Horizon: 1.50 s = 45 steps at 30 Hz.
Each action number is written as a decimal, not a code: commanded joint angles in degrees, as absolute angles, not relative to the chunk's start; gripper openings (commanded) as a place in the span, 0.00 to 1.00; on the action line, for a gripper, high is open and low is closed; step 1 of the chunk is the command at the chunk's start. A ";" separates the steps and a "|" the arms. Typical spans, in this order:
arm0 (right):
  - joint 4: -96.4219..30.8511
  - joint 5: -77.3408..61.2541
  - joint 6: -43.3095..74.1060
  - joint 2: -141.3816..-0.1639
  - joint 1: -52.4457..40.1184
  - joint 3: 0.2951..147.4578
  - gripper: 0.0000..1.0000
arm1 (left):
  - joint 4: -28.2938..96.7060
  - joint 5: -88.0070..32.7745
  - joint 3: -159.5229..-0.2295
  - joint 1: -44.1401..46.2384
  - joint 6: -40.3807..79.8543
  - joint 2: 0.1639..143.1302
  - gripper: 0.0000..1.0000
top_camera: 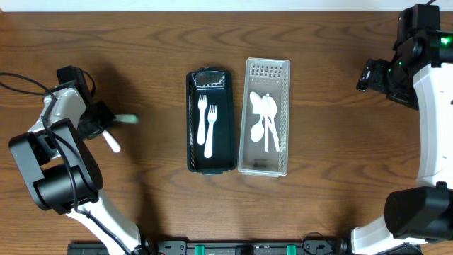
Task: Pack container
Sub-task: 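Grasp the white spoon and place it into the black basket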
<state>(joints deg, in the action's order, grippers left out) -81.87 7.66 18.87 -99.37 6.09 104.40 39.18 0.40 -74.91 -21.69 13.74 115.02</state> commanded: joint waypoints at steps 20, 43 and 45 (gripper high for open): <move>-80.64 8.80 19.64 -99.68 6.35 104.29 0.92 | 49.82 1.43 -87.50 -0.73 12.53 81.97 0.06; -82.32 8.84 14.83 -99.68 6.37 104.29 0.92 | 53.52 0.43 -87.59 26.92 10.20 110.32 0.06; -82.41 8.84 14.50 -99.68 6.37 104.29 0.92 | 53.52 0.40 -87.59 26.92 10.20 112.14 0.06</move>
<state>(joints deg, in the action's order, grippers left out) -82.24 7.79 16.29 -99.37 6.09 104.40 53.08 0.16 -87.64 27.11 10.48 110.91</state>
